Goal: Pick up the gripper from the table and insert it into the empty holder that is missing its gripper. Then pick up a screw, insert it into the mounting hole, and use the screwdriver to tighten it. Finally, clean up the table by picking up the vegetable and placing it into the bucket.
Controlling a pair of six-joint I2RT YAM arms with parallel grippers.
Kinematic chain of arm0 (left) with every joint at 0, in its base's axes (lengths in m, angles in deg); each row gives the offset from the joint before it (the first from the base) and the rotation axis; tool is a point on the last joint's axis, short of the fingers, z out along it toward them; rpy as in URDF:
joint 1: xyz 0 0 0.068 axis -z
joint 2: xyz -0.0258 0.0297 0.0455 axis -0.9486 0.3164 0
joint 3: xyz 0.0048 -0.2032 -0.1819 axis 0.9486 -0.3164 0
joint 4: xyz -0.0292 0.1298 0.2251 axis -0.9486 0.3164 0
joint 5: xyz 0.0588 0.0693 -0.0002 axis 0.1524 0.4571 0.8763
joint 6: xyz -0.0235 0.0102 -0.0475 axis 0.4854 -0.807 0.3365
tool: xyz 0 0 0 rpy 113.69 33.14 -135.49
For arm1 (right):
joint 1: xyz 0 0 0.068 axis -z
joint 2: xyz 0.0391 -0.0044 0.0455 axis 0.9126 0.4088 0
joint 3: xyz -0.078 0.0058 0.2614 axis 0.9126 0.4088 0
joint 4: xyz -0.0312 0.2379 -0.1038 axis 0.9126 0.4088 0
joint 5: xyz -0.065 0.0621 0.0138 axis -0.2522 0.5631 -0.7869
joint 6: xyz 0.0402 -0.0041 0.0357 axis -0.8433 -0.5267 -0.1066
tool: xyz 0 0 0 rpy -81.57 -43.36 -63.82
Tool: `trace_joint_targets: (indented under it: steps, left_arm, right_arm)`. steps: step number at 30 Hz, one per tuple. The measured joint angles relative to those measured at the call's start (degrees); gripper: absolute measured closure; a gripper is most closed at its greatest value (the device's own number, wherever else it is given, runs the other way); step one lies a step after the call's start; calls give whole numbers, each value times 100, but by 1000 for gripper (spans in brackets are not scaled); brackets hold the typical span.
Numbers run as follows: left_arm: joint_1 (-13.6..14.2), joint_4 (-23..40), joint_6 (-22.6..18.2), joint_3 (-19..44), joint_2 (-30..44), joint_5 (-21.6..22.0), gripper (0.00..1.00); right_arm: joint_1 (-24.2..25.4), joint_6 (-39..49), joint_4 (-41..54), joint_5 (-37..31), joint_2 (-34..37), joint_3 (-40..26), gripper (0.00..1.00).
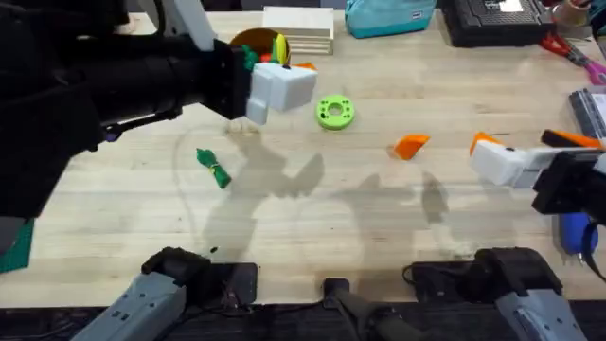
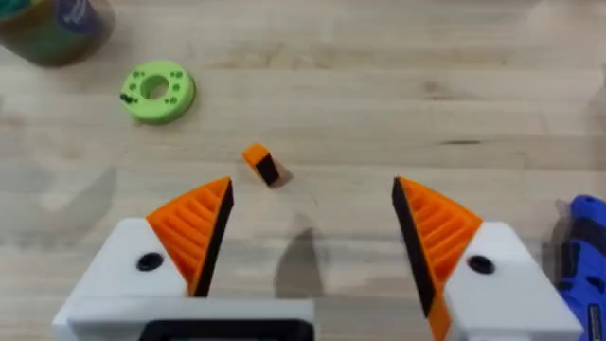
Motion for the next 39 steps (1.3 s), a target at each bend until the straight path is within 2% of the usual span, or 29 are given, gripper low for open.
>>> trace_joint_targets:
  steps: [5,8,13,17,21,29,33,39]
  left_arm:
    - [2,195,-29,-2,2,64,14]
    - [2,-6,-115,-2,12,82,14]
    - [59,-1077,-239,-39,149,105,13]
    - [251,-2068,-431,-355,120,109,14]
    - [546,-2898,-608,-1096,-202,167,14]
    - [1183,-4558,-715,-3019,-1614,368,14]
    - [1326,-4801,-681,-3827,-2348,374,14]
    - [1339,-4783,-389,-4542,-3278,430,14]
  right_arm:
    - [0,0,426,0,0,0,11]
    - [0,0,663,0,0,0,11]
    - [0,0,991,0,0,0,11]
    - [0,0,1004,0,0,0,11]
    - [0,0,1002,0,0,0,10]
    - [0,0,1002,0,0,0,10]
    - [0,0,1004,0,0,0,10]
    - [0,0,1004,0,0,0,10]
